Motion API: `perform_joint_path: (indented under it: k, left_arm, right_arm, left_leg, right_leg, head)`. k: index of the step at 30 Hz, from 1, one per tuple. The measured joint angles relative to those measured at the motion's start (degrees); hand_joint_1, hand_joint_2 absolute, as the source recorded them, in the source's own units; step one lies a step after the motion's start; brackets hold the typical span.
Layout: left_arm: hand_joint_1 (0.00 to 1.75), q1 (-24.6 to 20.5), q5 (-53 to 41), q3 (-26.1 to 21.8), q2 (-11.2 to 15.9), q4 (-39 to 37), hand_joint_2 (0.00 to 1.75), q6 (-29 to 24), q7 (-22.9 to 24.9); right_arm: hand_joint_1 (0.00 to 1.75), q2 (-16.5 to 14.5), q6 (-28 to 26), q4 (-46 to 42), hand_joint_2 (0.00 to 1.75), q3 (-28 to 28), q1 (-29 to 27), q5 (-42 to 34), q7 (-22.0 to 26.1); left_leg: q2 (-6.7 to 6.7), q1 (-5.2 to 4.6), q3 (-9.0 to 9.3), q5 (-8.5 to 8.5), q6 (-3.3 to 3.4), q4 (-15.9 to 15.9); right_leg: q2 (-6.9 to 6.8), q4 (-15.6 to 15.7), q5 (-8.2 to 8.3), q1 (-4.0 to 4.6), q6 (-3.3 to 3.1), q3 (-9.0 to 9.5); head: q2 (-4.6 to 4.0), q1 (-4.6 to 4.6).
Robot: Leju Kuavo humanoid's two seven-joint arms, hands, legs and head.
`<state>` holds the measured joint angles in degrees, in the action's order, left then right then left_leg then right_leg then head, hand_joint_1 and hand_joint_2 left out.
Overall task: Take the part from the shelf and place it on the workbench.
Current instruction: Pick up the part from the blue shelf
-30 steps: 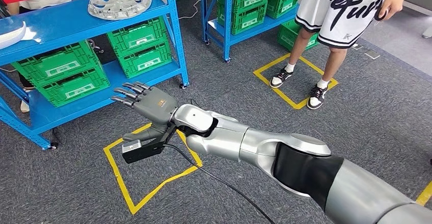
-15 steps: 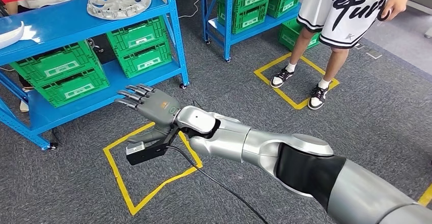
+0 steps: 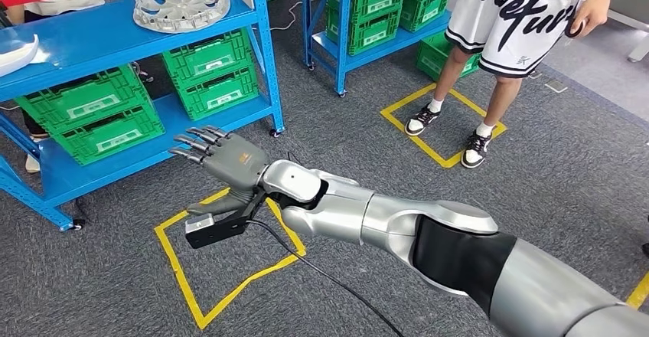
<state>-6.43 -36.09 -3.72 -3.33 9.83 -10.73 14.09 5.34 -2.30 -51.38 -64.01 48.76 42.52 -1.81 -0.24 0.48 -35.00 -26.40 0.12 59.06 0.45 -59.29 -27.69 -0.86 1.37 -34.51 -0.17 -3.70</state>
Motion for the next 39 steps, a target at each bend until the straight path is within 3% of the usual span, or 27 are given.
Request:
perform_joint_path:
  k: [2,4,5,6,7,9,11,13,16,17,19,20,21,22,23,25,26,29,31,33,35,36,37,38,39]
  left_arm:
    - [0.0,0.0,-0.2,0.0,0.0,0.0,0.0,0.0,-0.2]
    - [0.0,-0.1,-0.5,0.0,-0.1,0.0,0.0,0.1,-0.4]
    - [0.0,0.0,-0.8,0.0,-0.1,0.0,0.0,0.1,-0.5]
    - [0.0,0.0,-1.0,0.0,-0.1,0.0,0.0,0.2,-0.5]
    - [0.0,0.0,-1.2,0.0,-0.1,0.0,0.0,0.2,-0.6]
    - [0.0,0.0,-1.7,0.0,-0.1,0.0,0.0,0.3,-0.7]
    - [0.0,-0.1,-2.0,0.0,-0.1,0.1,0.0,0.4,-0.8]
    - [0.0,-0.2,-2.2,0.0,-0.1,0.1,0.0,0.5,-0.8]
    - [0.0,-0.3,-2.5,0.0,0.0,0.2,0.0,0.6,-0.7]
    - [0.0,-0.3,-2.6,0.0,0.0,0.2,0.0,0.7,-0.7]
    - [0.0,-0.2,-3.2,0.0,0.0,0.2,0.0,0.9,-0.9]
    - [0.0,-0.1,-3.6,0.0,0.0,0.2,0.0,1.0,-0.9]
    - [0.0,0.1,-4.0,0.0,0.0,0.2,0.0,1.1,-1.0]
    - [0.0,0.4,-4.3,0.0,0.0,0.2,0.0,1.2,-1.1]
    - [0.0,0.6,-4.6,0.0,0.0,0.2,0.0,1.2,-1.3]
    - [0.0,0.9,-4.9,0.0,0.1,0.2,0.0,1.2,-1.6]
    - [0.0,0.9,-5.1,0.0,0.1,0.1,0.0,1.1,-1.7]
    - [0.0,0.8,-5.4,0.0,0.3,0.1,0.0,1.4,-1.9]
    - [0.0,0.6,-5.3,0.0,0.5,0.3,0.0,1.5,-2.1]
    - [0.0,0.3,-4.7,-0.1,0.7,0.4,0.0,1.5,-2.4]
    - [0.0,0.3,-3.9,-0.4,0.7,0.4,0.0,1.3,-2.5]
    - [0.0,0.4,-3.3,-0.7,0.7,0.4,0.0,1.1,-2.4]
    - [0.0,0.6,-2.8,-1.1,0.7,0.4,0.0,0.8,-2.4]
    - [0.0,0.8,-2.4,-1.5,0.7,0.4,0.0,0.4,-2.4]
    - [0.0,1.0,-1.9,-1.9,0.7,0.4,0.0,0.0,-2.4]
  right_arm:
    - [0.0,0.4,-0.8,1.0,0.0,0.7,0.8,-0.3,-0.6]
    - [0.0,0.8,-1.6,3.1,0.0,1.9,1.4,-1.0,-0.4]
    - [0.0,1.2,-2.0,4.4,0.0,2.5,1.5,-1.4,-0.1]
    - [0.0,1.6,-2.4,5.9,0.0,3.3,1.6,-1.8,0.2]
    - [0.0,2.0,-2.7,7.4,0.0,4.1,1.7,-2.1,0.6]
    - [0.0,2.8,-3.5,9.9,0.0,5.8,2.1,-2.5,0.9]
    - [0.0,3.3,-4.3,11.9,0.0,7.3,2.5,-2.7,0.9]
    - [0.0,3.8,-4.9,13.3,0.0,8.4,2.5,-2.8,0.9]
    - [0.0,4.7,-5.6,14.4,0.0,9.8,2.1,-2.6,0.7]
    - [0.0,5.0,-5.9,14.5,0.0,10.3,1.9,-2.4,0.6]
    - [0.0,5.8,-6.4,14.2,0.0,11.3,0.4,-1.6,-0.1]
    - [0.0,6.5,-6.7,13.6,0.0,11.9,-1.0,-1.0,-0.5]
    - [0.0,7.3,-7.0,12.7,0.0,12.7,-2.8,-0.4,-0.9]
    - [0.0,8.3,-7.2,11.6,0.0,13.6,-4.5,0.1,-1.2]
    - [0.0,9.1,-7.3,10.4,0.0,14.4,-6.0,0.6,-1.3]
    - [0.0,10.4,-7.4,8.6,0.0,16.1,-7.8,1.3,-1.3]
    - [0.0,10.9,-7.3,7.9,0.0,16.8,-8.4,1.5,-1.3]
    - [0.0,11.4,-6.5,5.9,0.0,18.4,-9.7,3.0,-1.6]
    - [0.0,11.1,-5.6,5.1,0.0,19.3,-9.8,4.2,-1.5]
    - [0.0,9.9,-4.5,5.0,0.0,19.7,-9.1,5.2,-1.1]
    - [0.0,7.8,-3.2,5.3,0.0,19.7,-8.2,5.8,0.2]
    - [0.0,6.5,-2.6,5.6,0.0,19.6,-7.8,6.0,1.1]
    - [0.0,5.2,-2.1,5.9,0.0,19.4,-7.3,6.2,2.0]
    - [0.0,3.9,-1.8,6.3,0.0,19.2,-6.7,6.4,2.6]
    - [0.0,2.6,-1.4,6.6,0.0,18.9,-6.1,6.5,3.0]
  left_leg:
    - [0.02,0.13,0.29,-0.06,0.71,-0.2]
    - [0.02,0.05,0.41,-0.33,1.11,-0.2]
    - [-0.02,0.0,0.51,-0.48,1.25,-0.1]
    - [-0.1,-0.05,0.67,-0.66,1.34,-0.1]
    - [-0.2,-0.09,0.9,-0.86,1.35,-0.1]
    - [-0.32,-0.17,1.49,-1.38,1.13,0.0]
    - [-0.27,-0.33,1.86,-1.98,0.57,0.0]
    - [-0.14,-0.4,2.13,-2.44,-0.05,-0.2]
    - [0.07,-0.43,1.82,-3.43,-0.91,1.3]
    - [0.1,-0.39,0.59,-4.33,-1.17,3.7]
    - [0.11,-0.18,-3.75,-6.59,-1.56,11.2]
    - [0.11,-0.11,-5.98,-6.99,-1.68,14.3]
    - [0.11,-0.08,-7.46,-6.33,-1.73,15.8]
    - [0.12,-0.07,-7.95,-4.54,-1.73,15.1]
    - [0.12,-0.06,-7.31,-1.65,-1.64,12.0]
    - [0.05,-0.21,-4.83,2.84,-1.33,4.9]
    - [0.04,-0.36,-3.68,3.48,-1.03,2.4]
    - [0.02,-0.59,-2.11,1.68,0.16,0.4]
    - [-0.07,-0.39,-0.98,0.99,0.98,-0.2]
    - [-0.17,-0.23,0.41,0.18,1.49,-0.7]
    - [-0.21,-0.19,1.89,-0.98,1.49,-0.9]
    - [-0.23,-0.16,2.78,-1.7,1.37,-0.9]
    - [-0.26,-0.12,3.8,-2.49,1.21,-0.9]
    - [-0.29,-0.04,4.89,-3.31,1.04,-0.9]
    - [-0.33,0.04,5.97,-4.14,0.83,-0.9]
  right_leg:
    - [-0.12,-4.3,-2.1,-0.07,0.46,-2.12]
    - [-0.18,-12.0,-4.94,0.0,0.65,-6.32]
    - [-0.18,-14.9,-5.54,0.02,0.66,-8.11]
    - [-0.18,-15.6,-4.98,0.04,0.59,-8.89]
    - [-0.18,-14.1,-3.41,0.07,0.42,-8.48]
    - [-0.31,-6.2,0.73,0.3,-0.23,-5.04]
    - [-0.54,-0.3,2.37,0.74,-0.87,-2.18]
    - [-0.54,0.7,1.9,1.05,-1.31,-1.57]
    - [-0.33,1.2,1.42,0.5,-2.08,-0.37]
    - [-0.3,1.4,1.11,0.28,-2.33,0.26]
    - [-0.3,1.4,0.06,0.22,-2.65,1.49]
    - [-0.32,1.4,-0.6,0.22,-2.63,2.26]
    - [-0.36,1.4,-1.31,0.2,-2.56,3.13]
    - [-0.39,1.4,-2.04,0.17,-2.46,4.08]
    - [-0.4,1.4,-2.82,0.11,-2.3,5.09]
    - [-0.27,1.6,-4.24,0.05,-1.78,6.49]
    - [-0.11,1.7,-4.77,0.08,-1.41,6.86]
    - [0.28,1.7,-4.82,0.08,-0.34,7.58]
    - [0.09,-1.3,-4.11,-0.07,0.12,6.23]
    - [-0.16,-7.9,-4.63,-0.15,0.41,1.77]
    - [-0.18,-13.8,-7.22,-0.15,0.7,-3.56]
    - [-0.2,-14.8,-8.39,-0.18,0.81,-5.47]
    - [-0.22,-14.1,-8.59,-0.21,0.87,-6.53]
    - [-0.25,-12.0,-7.48,-0.26,0.88,-6.82]
    - [-0.28,-8.7,-4.82,-0.31,0.83,-6.51]
  head:
    - [0.0,-0.08]
    - [0.0,-0.12]
    - [0.0,-0.11]
    - [0.0,-0.12]
    - [0.0,-0.13]
    - [0.0,-0.14]
    - [0.0,-0.13]
    - [0.0,-0.15]
    - [0.0,-0.08]
    - [0.0,-0.01]
    - [0.0,0.14]
    - [0.0,0.13]
    - [0.0,0.11]
    - [0.0,0.12]
    - [0.0,0.11]
    - [0.0,0.26]
    - [0.0,0.39]
    - [0.0,0.55]
    - [0.0,0.29]
    - [0.0,-0.02]
    - [0.0,-0.16]
    - [0.0,-0.19]
    - [0.0,-0.21]
    - [0.0,-0.23]
    - [0.0,-0.23]
